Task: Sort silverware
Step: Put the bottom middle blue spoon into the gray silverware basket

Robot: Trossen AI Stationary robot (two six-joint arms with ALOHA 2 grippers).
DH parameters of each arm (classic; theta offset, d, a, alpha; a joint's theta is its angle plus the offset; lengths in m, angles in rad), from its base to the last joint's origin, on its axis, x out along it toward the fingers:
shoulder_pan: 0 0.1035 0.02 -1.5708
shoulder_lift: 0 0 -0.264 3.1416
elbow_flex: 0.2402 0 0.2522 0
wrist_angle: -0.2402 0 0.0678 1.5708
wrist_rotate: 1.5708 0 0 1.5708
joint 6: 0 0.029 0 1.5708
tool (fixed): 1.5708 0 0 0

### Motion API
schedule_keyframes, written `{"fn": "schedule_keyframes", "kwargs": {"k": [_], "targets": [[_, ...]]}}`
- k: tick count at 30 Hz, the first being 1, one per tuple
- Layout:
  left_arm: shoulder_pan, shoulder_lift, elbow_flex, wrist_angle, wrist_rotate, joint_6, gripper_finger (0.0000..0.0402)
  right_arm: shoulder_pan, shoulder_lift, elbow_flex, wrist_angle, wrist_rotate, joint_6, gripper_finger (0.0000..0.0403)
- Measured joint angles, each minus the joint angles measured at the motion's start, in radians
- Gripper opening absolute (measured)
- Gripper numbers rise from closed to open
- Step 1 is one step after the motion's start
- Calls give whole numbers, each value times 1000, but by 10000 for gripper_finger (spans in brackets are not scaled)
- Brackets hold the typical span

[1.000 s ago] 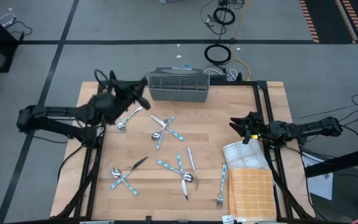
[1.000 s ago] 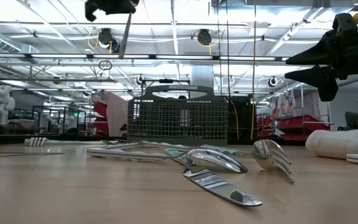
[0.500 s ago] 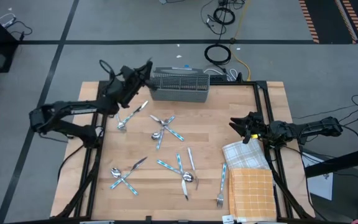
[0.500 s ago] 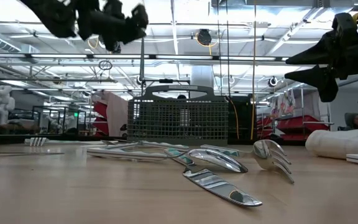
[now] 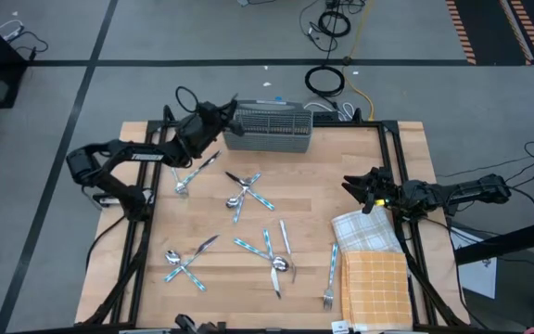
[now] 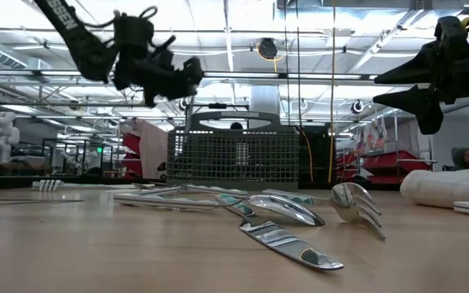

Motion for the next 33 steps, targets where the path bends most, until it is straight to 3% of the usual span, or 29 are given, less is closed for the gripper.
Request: {"fn": "schedule_keyframes", "kwargs": {"k": [5, 9, 18, 27, 33], "targets": [[27, 24, -123, 139, -7, -126, 5, 0, 0, 0, 0, 0, 4, 178], [30, 23, -190, 291, -34, -130, 8, 0, 0, 0, 0, 0, 4, 178], [34, 23, -202, 193, -39, -136, 72, 0, 0, 0, 2, 0, 4, 178], [34, 0, -201, 242, 98, -22, 144, 0, 0, -1, 15, 0, 4, 178], [34, -48, -201, 243, 104, 56, 163, 0, 0, -1, 15, -1, 4, 178]]}}
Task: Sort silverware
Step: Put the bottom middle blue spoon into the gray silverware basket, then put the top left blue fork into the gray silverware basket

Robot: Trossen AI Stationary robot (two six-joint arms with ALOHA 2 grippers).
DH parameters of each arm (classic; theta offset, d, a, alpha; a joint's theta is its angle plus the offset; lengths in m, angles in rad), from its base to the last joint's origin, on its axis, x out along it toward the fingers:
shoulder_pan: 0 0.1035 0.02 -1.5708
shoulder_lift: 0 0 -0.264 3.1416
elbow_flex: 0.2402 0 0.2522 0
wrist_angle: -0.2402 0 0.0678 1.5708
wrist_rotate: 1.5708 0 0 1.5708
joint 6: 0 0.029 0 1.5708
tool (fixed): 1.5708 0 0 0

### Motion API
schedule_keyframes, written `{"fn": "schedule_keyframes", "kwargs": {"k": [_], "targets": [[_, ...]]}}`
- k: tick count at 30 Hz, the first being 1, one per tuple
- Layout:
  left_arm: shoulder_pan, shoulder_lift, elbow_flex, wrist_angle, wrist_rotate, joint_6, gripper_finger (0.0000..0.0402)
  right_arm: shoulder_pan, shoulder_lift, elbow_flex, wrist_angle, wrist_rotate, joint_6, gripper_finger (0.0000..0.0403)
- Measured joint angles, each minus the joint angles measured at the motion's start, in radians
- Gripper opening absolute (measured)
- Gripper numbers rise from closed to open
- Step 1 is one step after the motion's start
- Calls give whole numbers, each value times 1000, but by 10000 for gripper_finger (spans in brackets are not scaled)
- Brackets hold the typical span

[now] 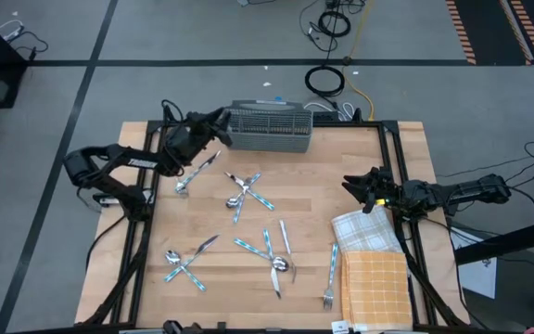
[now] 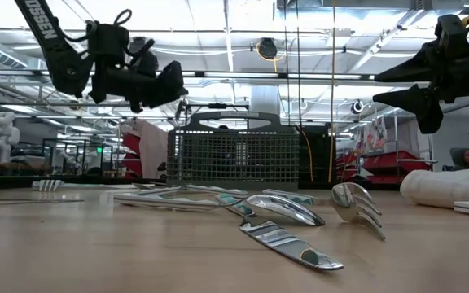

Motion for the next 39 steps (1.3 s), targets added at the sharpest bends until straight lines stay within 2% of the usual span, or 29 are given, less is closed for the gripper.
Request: {"fn": "schedule_keyframes", "kwargs": {"k": [5, 12, 15, 17, 20, 23, 26, 29, 35, 39], "targets": [[5, -98, 0, -70, 4, 26, 165, 0, 0, 0, 0, 0, 0, 178], [19, -206, 0, -230, 79, 18, 165, 0, 0, 0, 0, -1, -2, 178], [11, -308, 4, -312, 90, 28, 164, 0, 0, 0, 0, -2, -1, 178], [11, -397, 28, -497, 93, 41, 164, 0, 0, 0, 0, -4, -1, 178], [-3, -515, 111, -896, 93, 27, 164, 0, 0, 0, -1, -4, -5, 178], [-24, -571, 218, -1312, -11, -192, 164, 0, 0, 0, -2, -4, -13, 178], [-36, -580, 297, -1653, -89, -434, 164, 0, 0, 0, -6, -2, -29, 178], [-48, -575, 325, -1856, -104, -584, 164, 0, 0, 0, -7, 1, -35, 178], [-64, -547, 325, -2130, -131, -821, 164, 0, 0, 0, -8, 1, -39, 178], [-66, -505, 325, -2230, -129, -915, 164, 0, 0, 0, -9, 1, -39, 178]]}}
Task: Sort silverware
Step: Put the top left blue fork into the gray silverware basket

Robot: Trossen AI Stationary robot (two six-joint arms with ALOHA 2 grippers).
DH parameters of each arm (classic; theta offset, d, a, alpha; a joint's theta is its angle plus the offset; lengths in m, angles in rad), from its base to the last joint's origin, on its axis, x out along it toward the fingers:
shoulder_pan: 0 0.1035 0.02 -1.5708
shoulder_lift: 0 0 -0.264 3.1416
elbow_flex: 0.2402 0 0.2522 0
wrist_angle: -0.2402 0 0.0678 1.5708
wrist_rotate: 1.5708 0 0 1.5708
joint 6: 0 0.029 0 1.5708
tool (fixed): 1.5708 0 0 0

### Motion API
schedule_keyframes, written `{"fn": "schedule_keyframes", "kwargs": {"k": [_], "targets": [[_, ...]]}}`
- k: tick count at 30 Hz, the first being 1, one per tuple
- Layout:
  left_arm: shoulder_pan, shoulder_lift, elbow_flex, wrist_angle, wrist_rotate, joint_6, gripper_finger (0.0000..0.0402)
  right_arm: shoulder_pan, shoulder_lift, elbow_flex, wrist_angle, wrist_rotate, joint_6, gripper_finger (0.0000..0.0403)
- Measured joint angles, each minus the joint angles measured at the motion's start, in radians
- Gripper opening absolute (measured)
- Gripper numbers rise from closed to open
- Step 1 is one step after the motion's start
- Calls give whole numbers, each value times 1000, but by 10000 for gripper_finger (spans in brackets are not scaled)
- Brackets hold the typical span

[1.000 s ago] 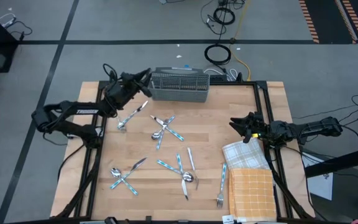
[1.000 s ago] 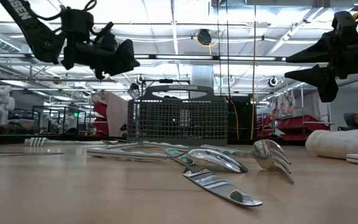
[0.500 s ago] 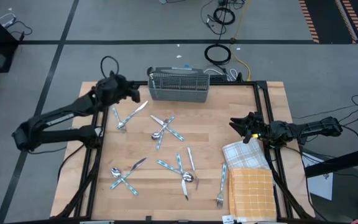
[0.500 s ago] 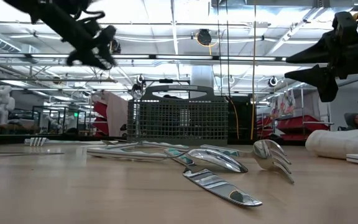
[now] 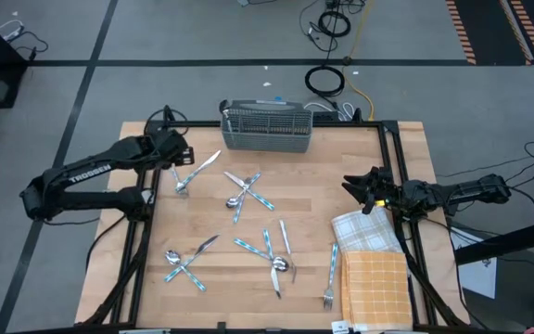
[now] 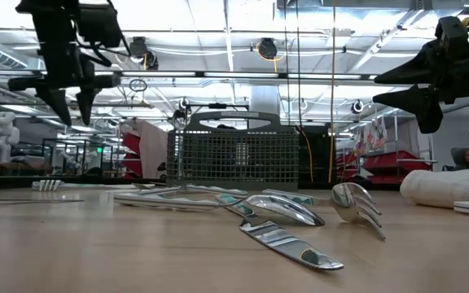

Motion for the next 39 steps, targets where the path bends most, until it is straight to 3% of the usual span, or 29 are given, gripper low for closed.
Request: {"fn": "schedule_keyframes", "kwargs": {"k": [15, 21, 28, 34, 39], "targets": [[16, 255, -42, -12, 35, -121, 163, 0, 0, 0, -6, -6, 0, 178], [55, 243, -149, 137, 108, -143, 163, 0, 0, 1, -6, -7, 0, 178], [86, 244, -168, 104, 114, -143, 163, 0, 0, 1, -7, -10, -8, 178], [105, 245, -193, 226, 115, -142, 163, 0, 0, 1, -7, -10, -18, 178], [119, 245, -226, 200, 132, -142, 163, 0, 0, 1, -7, -10, -18, 178]]}}
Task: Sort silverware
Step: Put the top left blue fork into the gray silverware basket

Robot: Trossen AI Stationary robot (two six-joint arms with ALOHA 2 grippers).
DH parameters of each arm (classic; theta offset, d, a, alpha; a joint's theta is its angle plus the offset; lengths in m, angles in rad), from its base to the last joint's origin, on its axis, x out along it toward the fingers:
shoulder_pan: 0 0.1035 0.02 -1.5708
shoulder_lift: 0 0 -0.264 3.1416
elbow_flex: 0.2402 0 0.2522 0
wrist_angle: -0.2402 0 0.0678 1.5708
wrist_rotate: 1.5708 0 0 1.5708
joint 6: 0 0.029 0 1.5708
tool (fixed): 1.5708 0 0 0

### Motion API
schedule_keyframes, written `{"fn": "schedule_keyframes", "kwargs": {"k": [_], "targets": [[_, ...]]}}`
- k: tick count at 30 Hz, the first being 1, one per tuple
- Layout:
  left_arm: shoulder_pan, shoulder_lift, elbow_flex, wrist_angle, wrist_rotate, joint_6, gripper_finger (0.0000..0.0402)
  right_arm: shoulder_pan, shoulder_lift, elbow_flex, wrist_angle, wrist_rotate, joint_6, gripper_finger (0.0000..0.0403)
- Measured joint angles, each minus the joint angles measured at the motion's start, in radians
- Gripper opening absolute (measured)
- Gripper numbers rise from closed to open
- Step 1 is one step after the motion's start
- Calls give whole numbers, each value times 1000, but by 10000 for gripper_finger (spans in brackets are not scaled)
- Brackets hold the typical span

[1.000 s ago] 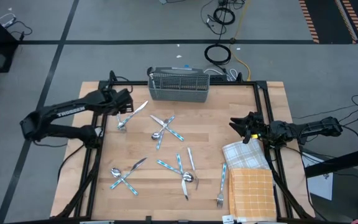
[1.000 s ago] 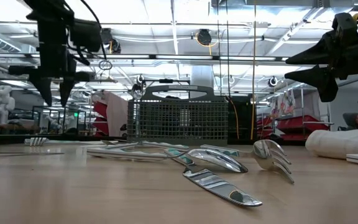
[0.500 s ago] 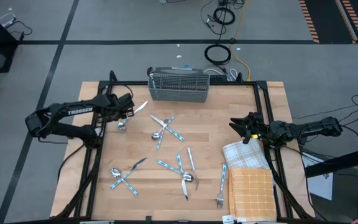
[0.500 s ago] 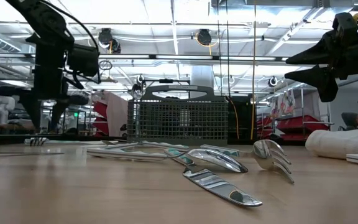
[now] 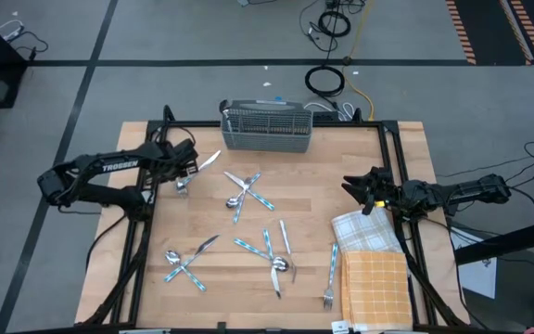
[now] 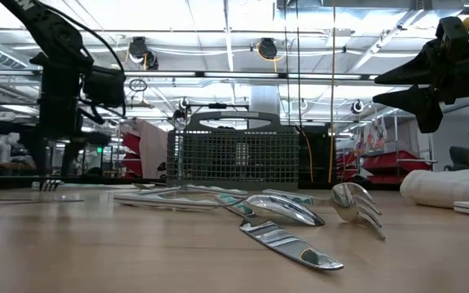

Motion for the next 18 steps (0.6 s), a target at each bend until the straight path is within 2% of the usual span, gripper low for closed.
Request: {"fn": "schedule_keyframes", "kwargs": {"k": [4, 8, 14, 16, 18], "targets": [[0, 0, -21, 30, 7, 3, 163, 0, 0, 0, 0, 0, -3, 178], [0, 0, -70, 134, 63, -5, 163, 0, 0, 0, 0, 0, -4, 178], [0, -4, -121, 158, 62, -46, 163, 0, 0, 0, 0, 1, -16, 178], [-1, -5, -127, 163, 61, -46, 150, 0, 0, 0, 0, 1, -22, 178], [-1, -5, -129, 169, 56, -42, 121, 0, 0, 0, 0, 4, -23, 178]]}}
